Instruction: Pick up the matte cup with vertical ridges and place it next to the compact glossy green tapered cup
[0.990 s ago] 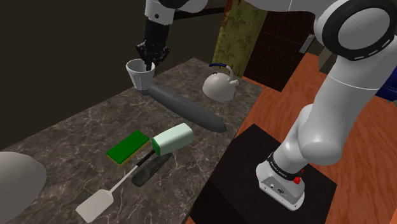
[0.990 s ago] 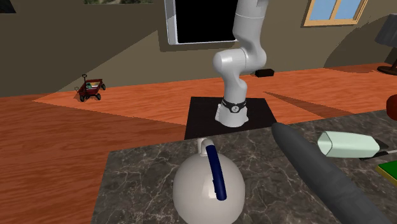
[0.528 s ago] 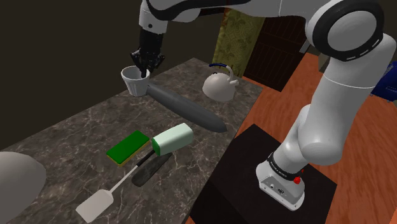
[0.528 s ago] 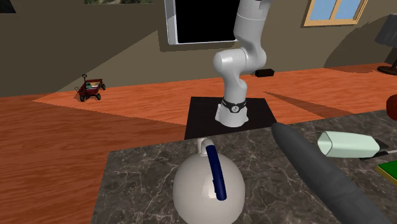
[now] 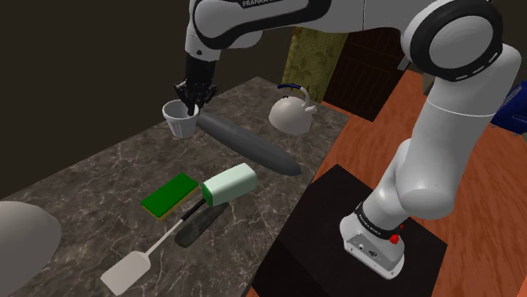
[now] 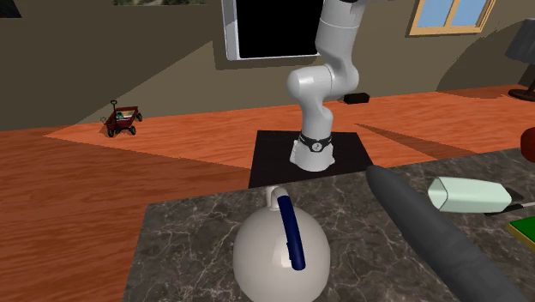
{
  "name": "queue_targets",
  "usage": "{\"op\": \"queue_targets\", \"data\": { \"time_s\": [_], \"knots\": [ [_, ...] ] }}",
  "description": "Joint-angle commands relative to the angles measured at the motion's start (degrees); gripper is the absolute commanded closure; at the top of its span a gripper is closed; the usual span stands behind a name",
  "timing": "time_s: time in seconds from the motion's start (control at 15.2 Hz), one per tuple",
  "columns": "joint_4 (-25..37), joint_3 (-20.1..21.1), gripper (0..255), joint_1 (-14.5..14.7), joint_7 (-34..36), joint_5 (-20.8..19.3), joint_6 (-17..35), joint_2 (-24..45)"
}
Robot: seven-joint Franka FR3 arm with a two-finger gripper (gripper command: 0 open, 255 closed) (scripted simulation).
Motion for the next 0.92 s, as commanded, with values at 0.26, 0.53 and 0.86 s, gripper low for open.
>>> {"op": "queue_targets", "data": {
  "time_s": [0.26, 0.53, 0.86],
  "knots": [
    [-3.2, 0.0, 255, -0.1, -1.0, 0.4, 4.2, 1.1],
    [-4.8, 0.1, 255, 0.0, -1.5, 0.6, 6.9, 2.2],
    [-6.8, 0.1, 255, 0.0, -2.2, 0.9, 10.8, 4.1]
  ]
}}
